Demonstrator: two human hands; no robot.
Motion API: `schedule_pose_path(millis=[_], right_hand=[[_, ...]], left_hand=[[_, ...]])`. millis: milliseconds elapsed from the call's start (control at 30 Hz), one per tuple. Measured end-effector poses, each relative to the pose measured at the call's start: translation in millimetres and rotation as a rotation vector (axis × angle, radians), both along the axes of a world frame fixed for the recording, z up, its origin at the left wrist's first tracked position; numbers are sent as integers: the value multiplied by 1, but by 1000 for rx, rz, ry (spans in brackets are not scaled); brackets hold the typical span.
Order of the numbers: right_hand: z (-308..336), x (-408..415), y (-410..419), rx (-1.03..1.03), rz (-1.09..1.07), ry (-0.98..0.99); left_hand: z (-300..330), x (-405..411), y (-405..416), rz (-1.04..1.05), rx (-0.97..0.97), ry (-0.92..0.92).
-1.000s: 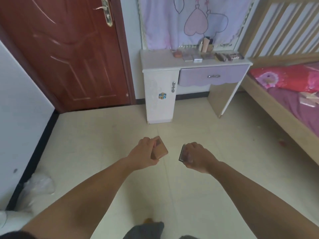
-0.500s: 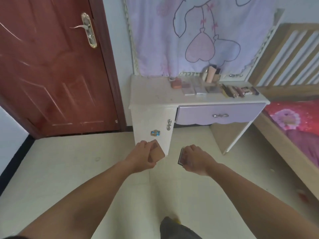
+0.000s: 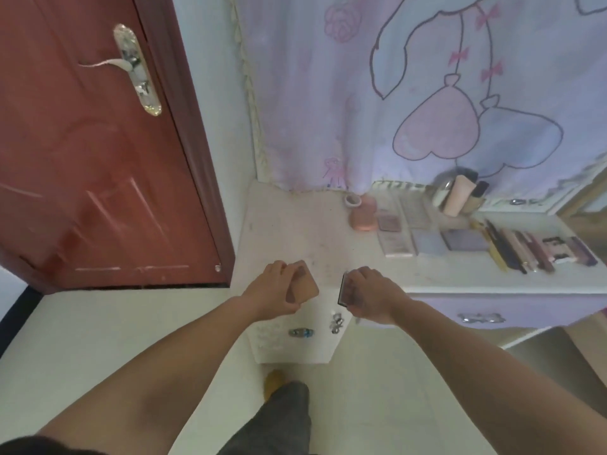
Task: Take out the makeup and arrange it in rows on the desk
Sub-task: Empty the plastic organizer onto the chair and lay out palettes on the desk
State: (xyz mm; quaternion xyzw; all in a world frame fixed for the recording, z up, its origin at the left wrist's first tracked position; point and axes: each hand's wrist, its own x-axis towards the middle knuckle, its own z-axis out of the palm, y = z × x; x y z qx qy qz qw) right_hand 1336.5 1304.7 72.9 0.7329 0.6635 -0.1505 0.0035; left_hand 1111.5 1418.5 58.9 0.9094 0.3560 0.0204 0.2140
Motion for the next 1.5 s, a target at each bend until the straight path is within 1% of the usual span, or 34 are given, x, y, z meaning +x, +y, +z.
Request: schedule_pose_path(millis=[133, 200, 267, 400, 567, 667, 733, 800, 867, 933, 1000, 1100, 1200, 1233, 1333, 1367, 1433, 1500], right_hand=[[-8, 31, 72, -61, -48, -1], [-11, 43, 100, -87, -88, 13], [-16, 52, 121, -116, -83, 1], [-31, 68, 148, -140, 10, -37], [-37, 77, 159, -190, 84, -80], [-34, 73, 163, -165, 116, -121], [-30, 62, 173, -87, 171, -145], [-29, 45, 185, -30, 246, -111], [-31, 29, 195, -48, 348, -93], [-35, 18, 199, -109, 405, -97], [-38, 14, 201, -124, 408, -74], [-31, 14, 204, -115, 380, 29], [-18, 17, 206, -64, 329, 176], [-12, 17, 208, -58, 294, 242], [10, 18, 219, -91, 113, 516], [16, 20, 226, -109, 71, 595], [29, 27, 238, -159, -34, 786], [38, 37, 250, -222, -220, 1037]], left_hand=[[-2, 41, 74, -83, -34, 54], [-6, 58, 103, -106, -57, 71], [-10, 73, 122, -133, -64, 91], [-21, 95, 145, -196, -33, 118], [-38, 97, 151, -220, -49, 162], [-43, 93, 150, -194, -84, 122], [-42, 88, 145, -135, -169, 67], [-41, 84, 138, 25, -292, -29], [-38, 80, 130, 248, -382, -151], [-34, 80, 127, 428, -479, -249], [-29, 80, 128, 585, -661, -351], [-23, 78, 134, 782, -923, -498], [-14, 70, 145, 913, -1176, -753], [-10, 66, 150, 912, -1242, -791], [-1, 61, 158, 782, -1396, -693], [0, 62, 158, 758, -1466, -690], [3, 63, 159, 774, -1600, -774], [5, 65, 159, 818, -1680, -861]])
